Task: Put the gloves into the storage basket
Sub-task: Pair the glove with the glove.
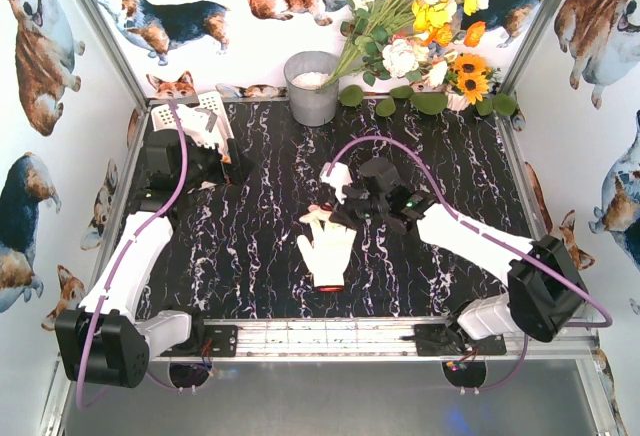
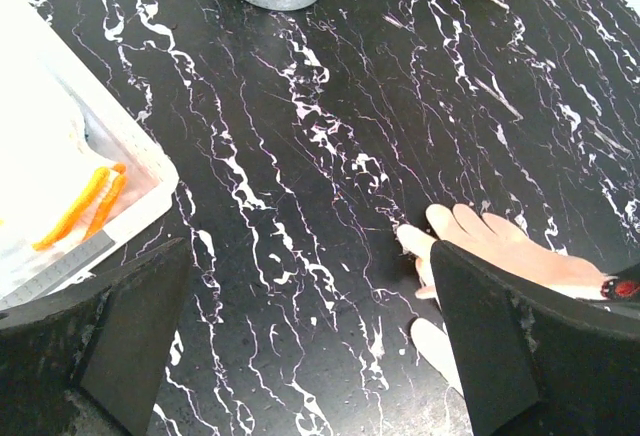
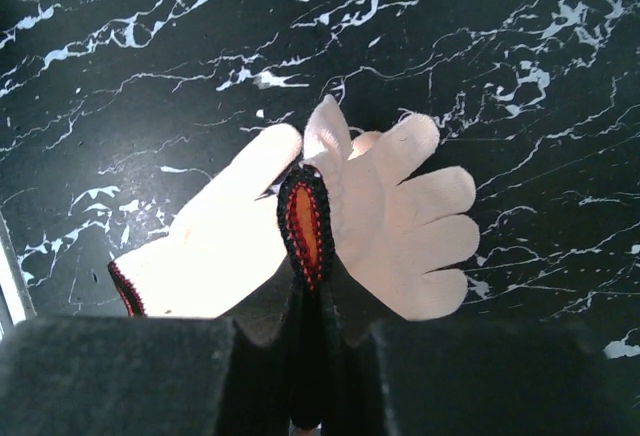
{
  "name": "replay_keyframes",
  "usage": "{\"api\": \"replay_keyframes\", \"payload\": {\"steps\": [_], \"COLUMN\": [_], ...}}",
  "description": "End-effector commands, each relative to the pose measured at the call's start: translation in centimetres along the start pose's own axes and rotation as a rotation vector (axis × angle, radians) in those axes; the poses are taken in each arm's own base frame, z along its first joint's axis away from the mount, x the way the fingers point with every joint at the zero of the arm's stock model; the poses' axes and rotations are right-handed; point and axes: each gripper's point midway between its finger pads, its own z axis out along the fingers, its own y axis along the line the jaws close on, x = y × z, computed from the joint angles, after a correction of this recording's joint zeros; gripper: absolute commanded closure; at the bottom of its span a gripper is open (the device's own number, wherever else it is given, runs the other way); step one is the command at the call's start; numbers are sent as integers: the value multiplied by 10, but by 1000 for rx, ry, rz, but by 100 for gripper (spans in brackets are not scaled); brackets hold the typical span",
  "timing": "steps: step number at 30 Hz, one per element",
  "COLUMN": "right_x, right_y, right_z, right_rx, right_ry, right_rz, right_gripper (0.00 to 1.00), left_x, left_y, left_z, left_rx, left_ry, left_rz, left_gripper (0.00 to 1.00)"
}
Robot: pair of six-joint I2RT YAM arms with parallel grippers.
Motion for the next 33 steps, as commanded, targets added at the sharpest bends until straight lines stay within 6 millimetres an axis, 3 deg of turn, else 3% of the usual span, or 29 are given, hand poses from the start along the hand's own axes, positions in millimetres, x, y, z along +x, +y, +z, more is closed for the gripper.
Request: {"api": "replay_keyframes", "payload": {"steps": [1,4,6,13,17,24,33], "right_x": [2,12,11,-23,-35,-40,-37], "right_y": [10,11,-5,-44,-50,-44,-5], "right_z": [-4,-3,-9,-37,-39,-42,-50], "right_rx": [15,71,201,444,472,450,324], "right_ry": [-1,31,23,-66,-95,-118,-148], "right_rz": [-18,-45,-66,-118,-127,-140,-149], "right_gripper": [100,100,100,100,100,100,100], "left_x": [-5,-5,-5,-5,-5,-5,-5], "left_y": [-1,-2,-2,-4,-5,-5,-6], "left_z": [1,1,1,2,1,1,2], "left_rx": [18,22,23,34,38,42,49], "left_ry": [-28,-30,-32,-32,-39,-41,-44], "left_rz": [-4,-4,-3,-5,-9,-10,-18], "left_gripper": [0,0,0,0,0,0,0]}}
